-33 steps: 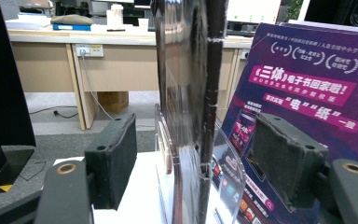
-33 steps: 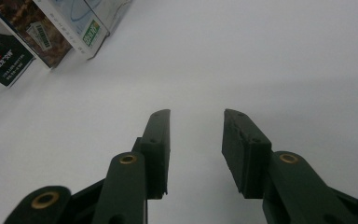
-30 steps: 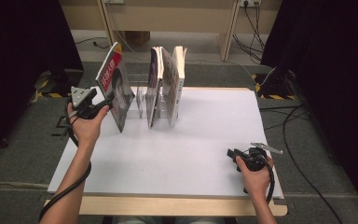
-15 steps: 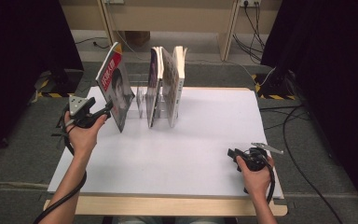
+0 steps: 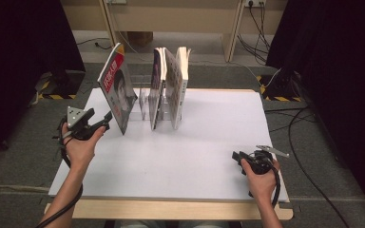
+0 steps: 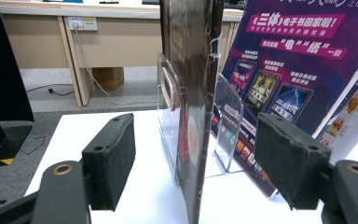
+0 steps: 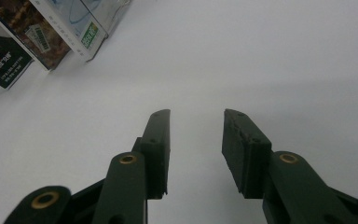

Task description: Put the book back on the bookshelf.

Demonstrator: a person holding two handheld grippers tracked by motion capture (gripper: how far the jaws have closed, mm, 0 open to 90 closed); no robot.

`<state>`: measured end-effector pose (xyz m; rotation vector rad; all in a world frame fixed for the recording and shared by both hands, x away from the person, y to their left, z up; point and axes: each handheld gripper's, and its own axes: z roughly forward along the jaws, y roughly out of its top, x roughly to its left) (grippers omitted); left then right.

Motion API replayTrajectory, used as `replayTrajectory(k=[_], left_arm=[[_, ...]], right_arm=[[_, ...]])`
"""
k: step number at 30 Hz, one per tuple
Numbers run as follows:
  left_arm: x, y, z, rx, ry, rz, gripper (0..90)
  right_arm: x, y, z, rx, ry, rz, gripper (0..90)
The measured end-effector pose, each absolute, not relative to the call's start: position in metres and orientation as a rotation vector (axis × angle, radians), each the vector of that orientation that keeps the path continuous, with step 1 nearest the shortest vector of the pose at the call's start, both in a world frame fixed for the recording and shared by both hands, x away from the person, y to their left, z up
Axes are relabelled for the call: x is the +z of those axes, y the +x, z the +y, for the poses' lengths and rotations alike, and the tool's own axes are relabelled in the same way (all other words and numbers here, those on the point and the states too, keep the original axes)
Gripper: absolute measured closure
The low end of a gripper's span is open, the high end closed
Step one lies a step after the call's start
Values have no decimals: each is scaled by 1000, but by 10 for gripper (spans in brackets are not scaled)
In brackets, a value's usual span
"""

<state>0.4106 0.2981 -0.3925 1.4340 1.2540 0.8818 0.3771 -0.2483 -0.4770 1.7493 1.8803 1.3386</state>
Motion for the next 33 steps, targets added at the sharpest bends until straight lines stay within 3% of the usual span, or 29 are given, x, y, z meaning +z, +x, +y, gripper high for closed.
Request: replayTrajectory(k=[33], left_arm=[[-417, 373, 315, 846, 1477, 1270, 313]], right_arm=[[-477, 377, -248, 1345, 1758, 1876, 629]])
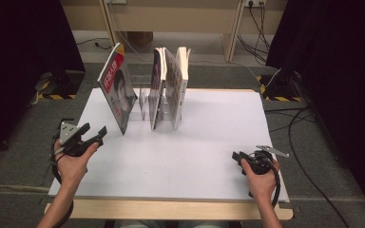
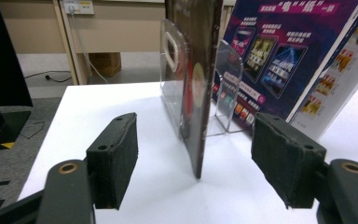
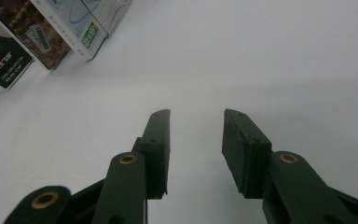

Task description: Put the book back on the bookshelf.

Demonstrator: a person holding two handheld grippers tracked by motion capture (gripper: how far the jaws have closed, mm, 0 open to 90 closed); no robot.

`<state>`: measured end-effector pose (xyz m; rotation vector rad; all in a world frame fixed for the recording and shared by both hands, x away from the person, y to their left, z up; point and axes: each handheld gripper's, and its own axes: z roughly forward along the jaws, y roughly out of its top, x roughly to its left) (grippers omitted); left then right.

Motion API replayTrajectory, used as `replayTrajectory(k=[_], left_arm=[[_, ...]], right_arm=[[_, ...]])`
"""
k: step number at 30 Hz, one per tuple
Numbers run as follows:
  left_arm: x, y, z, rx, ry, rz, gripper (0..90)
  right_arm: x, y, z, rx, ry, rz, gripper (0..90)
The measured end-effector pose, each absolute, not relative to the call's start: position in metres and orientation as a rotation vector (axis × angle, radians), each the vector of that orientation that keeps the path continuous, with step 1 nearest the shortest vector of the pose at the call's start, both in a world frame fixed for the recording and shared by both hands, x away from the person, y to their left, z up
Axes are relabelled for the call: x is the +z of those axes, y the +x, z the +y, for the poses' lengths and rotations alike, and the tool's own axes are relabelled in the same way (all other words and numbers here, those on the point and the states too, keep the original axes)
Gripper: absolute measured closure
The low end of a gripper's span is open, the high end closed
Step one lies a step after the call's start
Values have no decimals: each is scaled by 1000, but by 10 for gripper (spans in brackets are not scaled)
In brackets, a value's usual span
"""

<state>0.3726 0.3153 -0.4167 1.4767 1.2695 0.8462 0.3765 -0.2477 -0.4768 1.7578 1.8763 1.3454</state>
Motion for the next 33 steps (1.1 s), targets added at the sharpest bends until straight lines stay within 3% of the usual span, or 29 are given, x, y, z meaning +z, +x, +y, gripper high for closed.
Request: replayTrajectory(k=[33], left_arm=[[-454, 335, 340, 834, 1483, 1340, 308]], right_arm=[[-476, 376, -248, 1342, 1749, 1876, 629]])
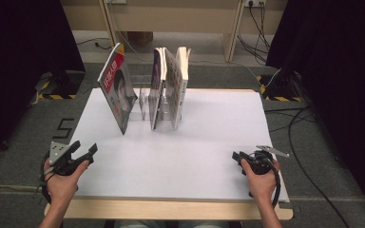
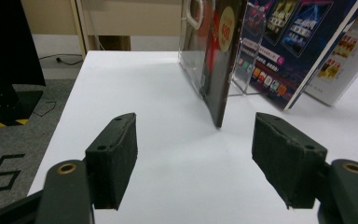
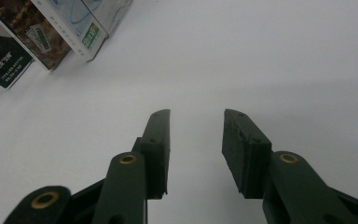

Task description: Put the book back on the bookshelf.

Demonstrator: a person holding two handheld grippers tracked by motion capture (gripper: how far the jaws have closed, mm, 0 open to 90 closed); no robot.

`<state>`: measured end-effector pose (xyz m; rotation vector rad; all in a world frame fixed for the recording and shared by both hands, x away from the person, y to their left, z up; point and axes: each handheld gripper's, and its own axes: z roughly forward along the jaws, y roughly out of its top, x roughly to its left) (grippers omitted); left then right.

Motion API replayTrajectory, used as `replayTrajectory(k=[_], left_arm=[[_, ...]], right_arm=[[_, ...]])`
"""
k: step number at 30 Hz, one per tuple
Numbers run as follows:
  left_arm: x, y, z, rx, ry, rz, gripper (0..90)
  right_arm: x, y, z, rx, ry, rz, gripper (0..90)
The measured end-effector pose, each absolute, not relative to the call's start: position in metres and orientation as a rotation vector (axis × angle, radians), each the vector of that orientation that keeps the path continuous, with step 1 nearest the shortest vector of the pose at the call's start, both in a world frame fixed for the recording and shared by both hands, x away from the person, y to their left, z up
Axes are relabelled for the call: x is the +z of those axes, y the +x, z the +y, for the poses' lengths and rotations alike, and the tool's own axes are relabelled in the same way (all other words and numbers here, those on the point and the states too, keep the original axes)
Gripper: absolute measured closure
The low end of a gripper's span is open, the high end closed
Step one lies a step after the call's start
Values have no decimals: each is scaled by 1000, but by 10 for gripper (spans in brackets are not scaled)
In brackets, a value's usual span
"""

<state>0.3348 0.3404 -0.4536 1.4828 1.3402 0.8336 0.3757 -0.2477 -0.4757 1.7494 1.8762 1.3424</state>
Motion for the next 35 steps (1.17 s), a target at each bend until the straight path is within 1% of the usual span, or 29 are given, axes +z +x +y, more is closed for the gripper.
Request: replayTrajectory(k=[12, 35], left_arm=[[-477, 325, 349, 810, 1504, 1385, 308], [-491, 316, 350, 798, 1473, 1394, 308]], right_arm=[[-476, 376, -248, 1341, 1750, 1875, 629], [-476, 374, -248, 1331, 1733, 1882, 615]])
